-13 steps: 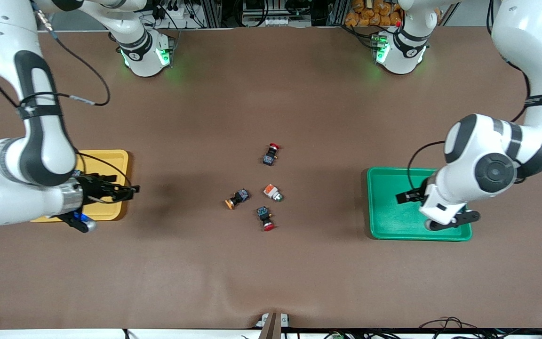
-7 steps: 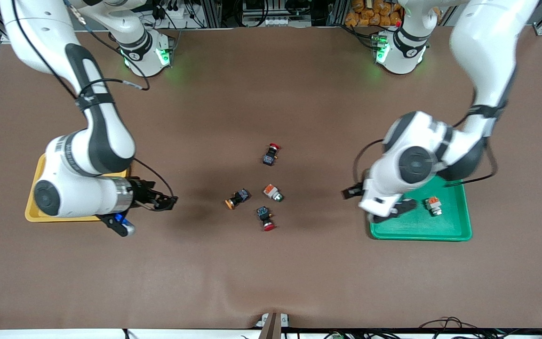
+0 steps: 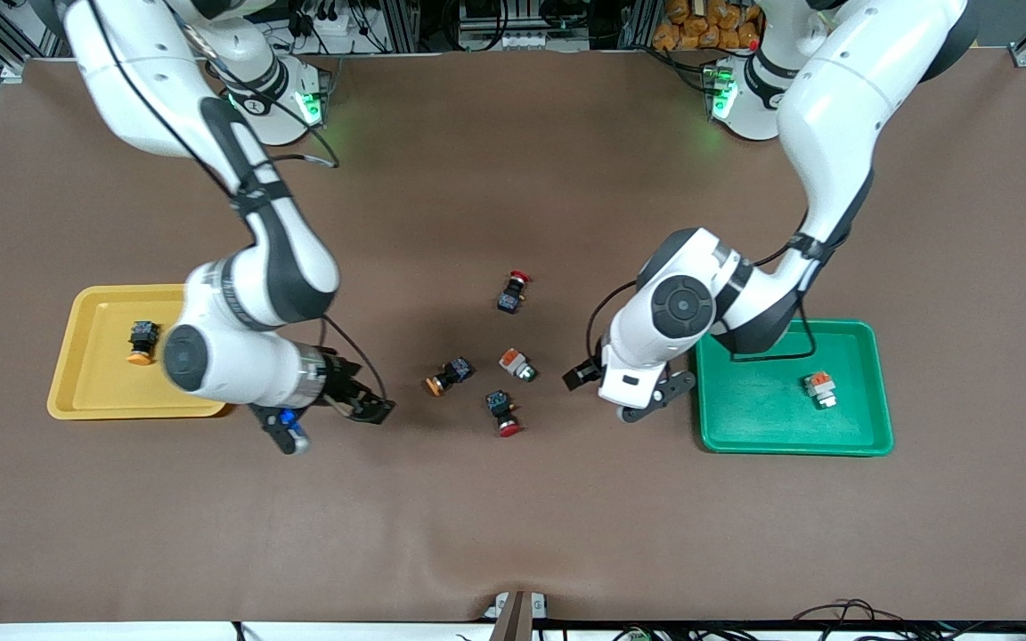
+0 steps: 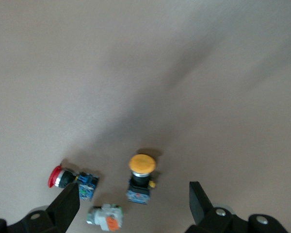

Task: Place green and yellow buttons in trays
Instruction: 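Grasp a second green button with the left gripper while the right grasps yellow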

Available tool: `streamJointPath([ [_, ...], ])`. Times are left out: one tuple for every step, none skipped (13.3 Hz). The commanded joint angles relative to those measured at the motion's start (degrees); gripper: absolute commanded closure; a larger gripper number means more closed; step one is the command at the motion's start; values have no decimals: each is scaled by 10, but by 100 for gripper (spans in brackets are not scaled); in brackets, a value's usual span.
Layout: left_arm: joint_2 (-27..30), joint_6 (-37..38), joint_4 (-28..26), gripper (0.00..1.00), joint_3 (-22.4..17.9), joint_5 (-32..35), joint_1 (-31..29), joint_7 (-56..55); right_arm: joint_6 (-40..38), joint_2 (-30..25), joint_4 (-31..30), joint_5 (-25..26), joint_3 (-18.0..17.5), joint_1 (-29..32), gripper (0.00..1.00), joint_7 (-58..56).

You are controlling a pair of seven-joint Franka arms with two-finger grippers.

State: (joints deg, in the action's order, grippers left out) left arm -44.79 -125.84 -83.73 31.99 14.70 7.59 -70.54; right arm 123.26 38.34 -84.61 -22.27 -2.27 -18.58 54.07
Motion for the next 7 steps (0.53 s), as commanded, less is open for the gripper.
streamJointPath([
  [-28,-16,41,0,-25,-1,57,-50,38,22,2,-12,7,-20,0,50],
  [-35,-18,53,0,-53,-3,90,-66,46,24,-5,-13,6,-22,0,72],
  [-44,-19,72,0,-83,-4,123,-82,60,29,-12,-13,6,-30,0,81],
  [-58,-24,88,0,-104,-4,151,-100,79,31,-25,-12,6,-47,0,91],
  [-71,-36,99,0,-118,-4,168,-119,96,31,-41,-12,7,-55,0,93],
  [-81,-56,102,0,-121,-4,178,-133,106,32,-49,-11,6,-57,0,92],
  [-88,-76,102,0,-121,-4,181,-144,113,39,-51,-12,6,-61,0,94],
])
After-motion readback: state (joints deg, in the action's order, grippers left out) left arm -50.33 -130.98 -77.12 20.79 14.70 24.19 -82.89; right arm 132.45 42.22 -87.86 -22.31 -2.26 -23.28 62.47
